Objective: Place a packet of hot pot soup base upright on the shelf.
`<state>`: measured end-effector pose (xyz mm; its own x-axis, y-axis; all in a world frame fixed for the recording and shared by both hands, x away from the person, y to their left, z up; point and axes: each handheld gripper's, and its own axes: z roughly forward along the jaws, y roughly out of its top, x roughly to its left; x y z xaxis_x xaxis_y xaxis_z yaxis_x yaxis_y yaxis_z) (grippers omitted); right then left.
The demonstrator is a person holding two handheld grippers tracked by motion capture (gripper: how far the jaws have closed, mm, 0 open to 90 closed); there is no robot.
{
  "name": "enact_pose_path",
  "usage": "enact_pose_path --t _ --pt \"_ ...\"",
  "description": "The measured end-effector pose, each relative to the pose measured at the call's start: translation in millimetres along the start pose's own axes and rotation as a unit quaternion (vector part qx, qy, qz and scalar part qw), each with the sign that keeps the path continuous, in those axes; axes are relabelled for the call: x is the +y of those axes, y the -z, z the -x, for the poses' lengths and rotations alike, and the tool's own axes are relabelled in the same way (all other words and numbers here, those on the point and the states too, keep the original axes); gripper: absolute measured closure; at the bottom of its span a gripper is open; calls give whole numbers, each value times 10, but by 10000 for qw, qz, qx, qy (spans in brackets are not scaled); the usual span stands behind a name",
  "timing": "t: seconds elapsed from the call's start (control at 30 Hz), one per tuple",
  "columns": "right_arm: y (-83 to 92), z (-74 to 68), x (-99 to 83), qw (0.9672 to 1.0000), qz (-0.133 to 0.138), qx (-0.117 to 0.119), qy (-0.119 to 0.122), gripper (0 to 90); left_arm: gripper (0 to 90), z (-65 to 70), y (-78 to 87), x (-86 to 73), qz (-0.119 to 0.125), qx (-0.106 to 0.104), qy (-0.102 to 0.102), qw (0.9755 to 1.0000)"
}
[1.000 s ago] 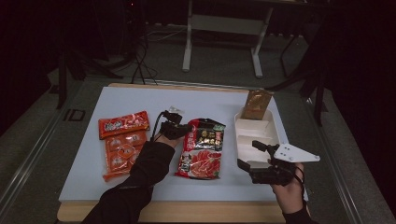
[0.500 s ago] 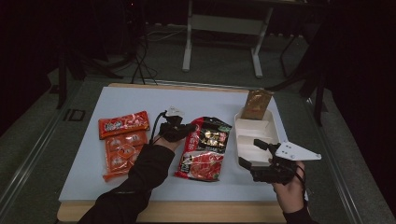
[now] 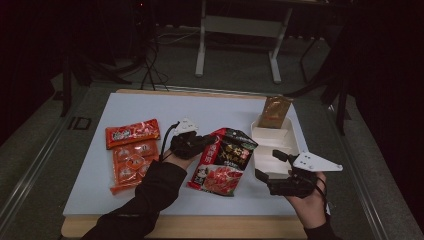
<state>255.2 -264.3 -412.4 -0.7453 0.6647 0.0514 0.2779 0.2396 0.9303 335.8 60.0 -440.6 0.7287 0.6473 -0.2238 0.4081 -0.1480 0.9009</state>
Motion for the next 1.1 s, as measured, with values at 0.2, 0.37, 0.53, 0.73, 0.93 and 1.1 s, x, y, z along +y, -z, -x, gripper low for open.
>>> enact_pose_path --t 0.2,0.37,0.53,0.73,0.93,1.1 --pt "2 3 11 9999 -74 -75 -25 115 877 76 63 30 188 -153 -80 9997" --pt "1 1 17 9999 -80 -73 -42 134 878 101 125 41 424 -215 15 9989" --pt "-5 3 68 10000 -46 -25 -84 163 877 120 209 61 688 -390 26 9969" --pt "-56 -4 136 9999 -33 98 -106 211 876 143 275 82 975 -739 165 9924" --pt "-141 -7 273 9996 59 243 -125 266 876 147 326 96 1273 -1028 394 9857" --pt "-190 -10 371 9991 80 384 -178 462 875 162 347 104 1381 -1029 385 9843"
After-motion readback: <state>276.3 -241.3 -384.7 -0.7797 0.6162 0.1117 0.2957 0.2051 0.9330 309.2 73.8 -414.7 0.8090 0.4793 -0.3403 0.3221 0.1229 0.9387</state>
